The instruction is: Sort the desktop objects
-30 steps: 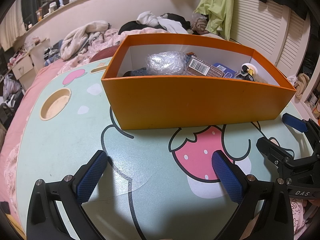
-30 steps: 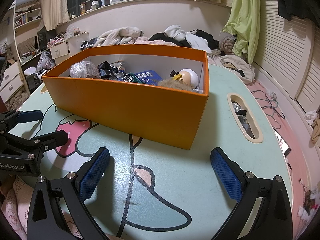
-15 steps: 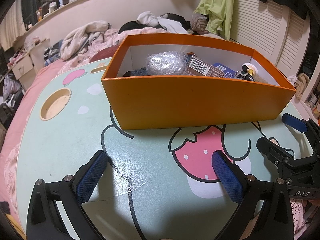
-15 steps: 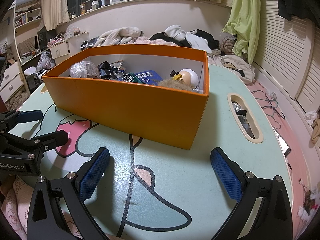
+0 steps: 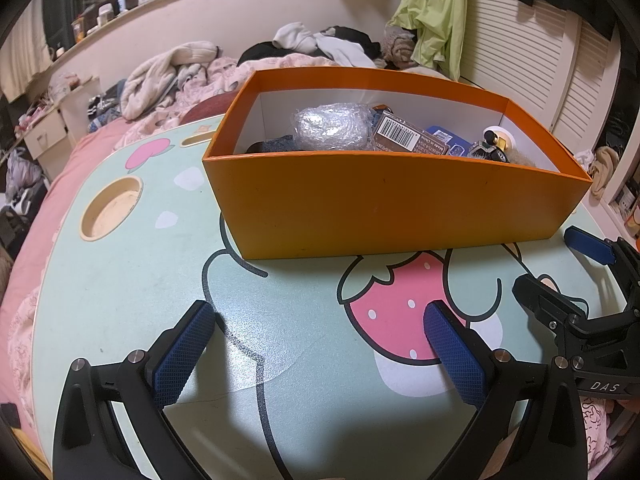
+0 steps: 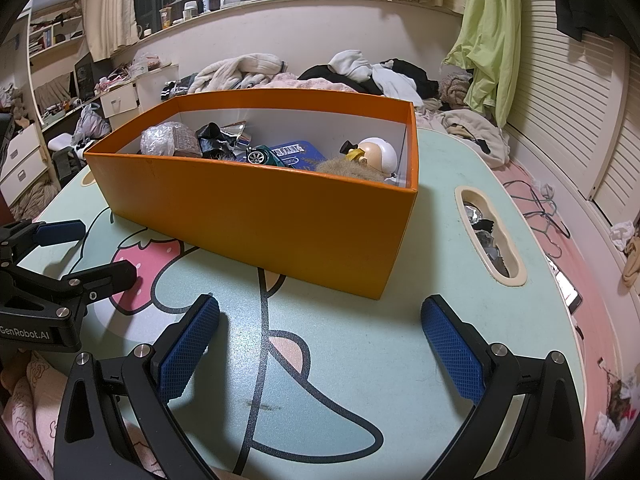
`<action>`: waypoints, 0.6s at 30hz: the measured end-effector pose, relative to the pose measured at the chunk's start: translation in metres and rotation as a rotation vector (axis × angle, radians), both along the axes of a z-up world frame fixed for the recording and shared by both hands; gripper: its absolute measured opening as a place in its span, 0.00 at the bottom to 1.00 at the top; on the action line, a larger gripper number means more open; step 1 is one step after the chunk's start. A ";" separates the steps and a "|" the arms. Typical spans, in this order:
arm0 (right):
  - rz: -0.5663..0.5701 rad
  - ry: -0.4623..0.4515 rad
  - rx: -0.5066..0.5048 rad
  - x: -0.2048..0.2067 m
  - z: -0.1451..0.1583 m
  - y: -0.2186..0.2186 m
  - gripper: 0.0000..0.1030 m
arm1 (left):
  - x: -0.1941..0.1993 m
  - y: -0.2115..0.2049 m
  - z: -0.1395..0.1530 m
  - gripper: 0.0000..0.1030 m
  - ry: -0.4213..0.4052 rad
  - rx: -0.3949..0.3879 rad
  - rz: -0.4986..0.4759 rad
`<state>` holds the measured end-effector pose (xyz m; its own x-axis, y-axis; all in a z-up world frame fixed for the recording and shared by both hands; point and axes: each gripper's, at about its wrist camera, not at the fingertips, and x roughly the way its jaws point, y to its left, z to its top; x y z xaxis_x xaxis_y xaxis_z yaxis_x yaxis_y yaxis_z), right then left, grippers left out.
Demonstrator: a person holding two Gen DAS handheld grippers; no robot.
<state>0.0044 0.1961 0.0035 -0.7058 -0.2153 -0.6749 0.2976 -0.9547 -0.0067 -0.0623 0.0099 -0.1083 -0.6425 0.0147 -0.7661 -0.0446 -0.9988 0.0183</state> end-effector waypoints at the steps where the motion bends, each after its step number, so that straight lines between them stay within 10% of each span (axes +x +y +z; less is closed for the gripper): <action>1: 0.000 0.000 0.000 0.000 0.000 0.000 0.98 | -0.001 -0.001 -0.002 1.00 0.000 0.000 0.000; 18: 0.000 0.000 0.000 0.000 0.000 0.000 0.98 | 0.001 0.000 -0.001 1.00 0.000 0.000 0.000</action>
<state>0.0044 0.1957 0.0033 -0.7058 -0.2154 -0.6749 0.2974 -0.9547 -0.0064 -0.0610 0.0095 -0.1088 -0.6427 0.0148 -0.7660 -0.0447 -0.9988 0.0183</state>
